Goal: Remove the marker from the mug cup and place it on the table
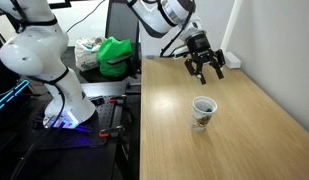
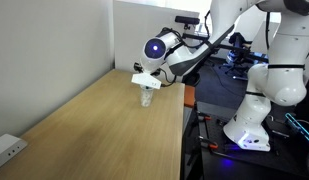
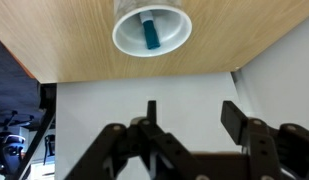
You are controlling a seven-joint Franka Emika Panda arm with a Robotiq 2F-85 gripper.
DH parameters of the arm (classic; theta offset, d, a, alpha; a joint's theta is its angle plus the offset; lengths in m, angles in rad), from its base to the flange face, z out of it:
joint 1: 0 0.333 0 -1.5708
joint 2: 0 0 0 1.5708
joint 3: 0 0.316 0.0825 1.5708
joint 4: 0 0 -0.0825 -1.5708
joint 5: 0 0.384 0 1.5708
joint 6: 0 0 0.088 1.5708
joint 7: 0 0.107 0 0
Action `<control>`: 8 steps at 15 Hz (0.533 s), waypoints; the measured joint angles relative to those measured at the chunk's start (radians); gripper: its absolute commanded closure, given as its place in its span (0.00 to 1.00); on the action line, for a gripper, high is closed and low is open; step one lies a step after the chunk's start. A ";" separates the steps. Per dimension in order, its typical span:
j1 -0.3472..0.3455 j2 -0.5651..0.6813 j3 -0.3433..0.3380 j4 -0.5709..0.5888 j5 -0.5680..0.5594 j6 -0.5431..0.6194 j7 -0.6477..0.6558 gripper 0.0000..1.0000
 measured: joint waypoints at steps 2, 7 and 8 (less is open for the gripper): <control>0.000 0.009 0.000 0.000 0.000 0.000 0.000 0.70; -0.001 0.030 0.000 -0.003 0.000 0.004 0.000 0.60; -0.001 0.034 0.000 -0.003 0.000 0.004 0.000 0.59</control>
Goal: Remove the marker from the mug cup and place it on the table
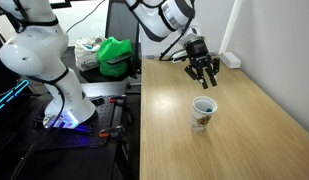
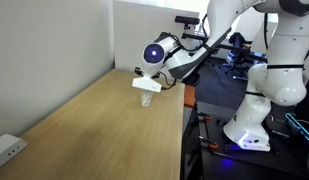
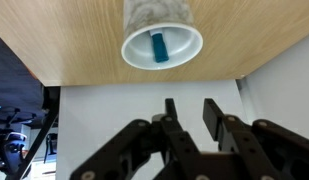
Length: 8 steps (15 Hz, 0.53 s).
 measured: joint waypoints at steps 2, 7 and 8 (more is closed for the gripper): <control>0.000 0.009 0.000 -0.001 0.000 0.002 0.000 0.56; -0.003 0.035 0.000 -0.002 0.000 0.027 0.000 0.53; -0.005 0.040 -0.001 -0.002 0.000 0.036 0.000 0.54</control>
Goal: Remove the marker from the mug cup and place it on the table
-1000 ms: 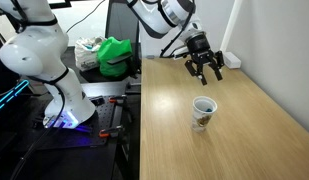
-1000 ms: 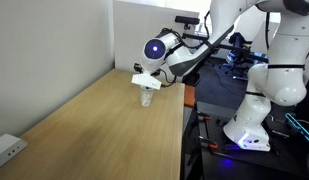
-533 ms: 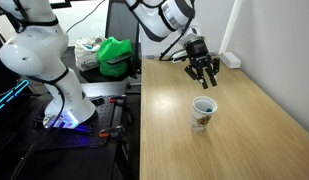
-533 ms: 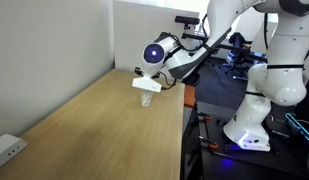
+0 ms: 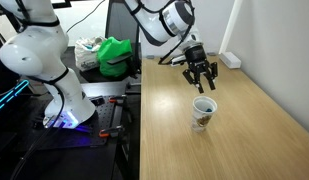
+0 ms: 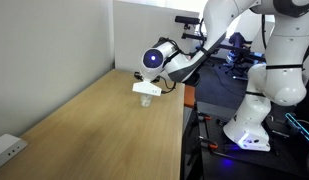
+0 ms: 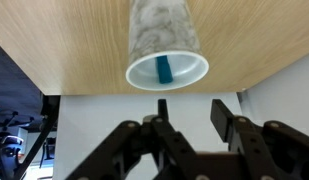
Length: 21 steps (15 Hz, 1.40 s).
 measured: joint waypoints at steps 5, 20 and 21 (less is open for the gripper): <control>-0.016 0.021 -0.014 -0.001 0.003 0.072 0.000 0.60; -0.030 0.024 -0.028 -0.009 0.060 0.082 0.000 0.53; -0.030 0.025 -0.030 -0.010 0.062 0.083 0.000 0.54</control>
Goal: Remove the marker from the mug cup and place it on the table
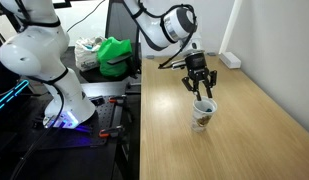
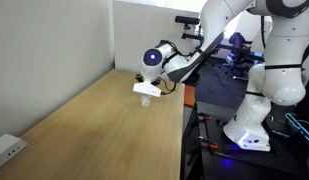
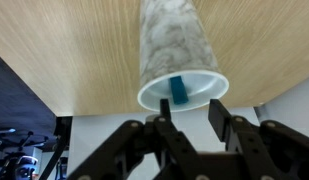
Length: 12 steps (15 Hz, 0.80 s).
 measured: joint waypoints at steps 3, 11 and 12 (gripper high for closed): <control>-0.002 0.004 -0.007 0.000 0.005 0.004 0.000 0.56; -0.011 0.012 -0.022 0.000 0.014 0.026 0.000 0.60; -0.012 0.012 -0.022 0.000 0.016 0.027 0.000 0.60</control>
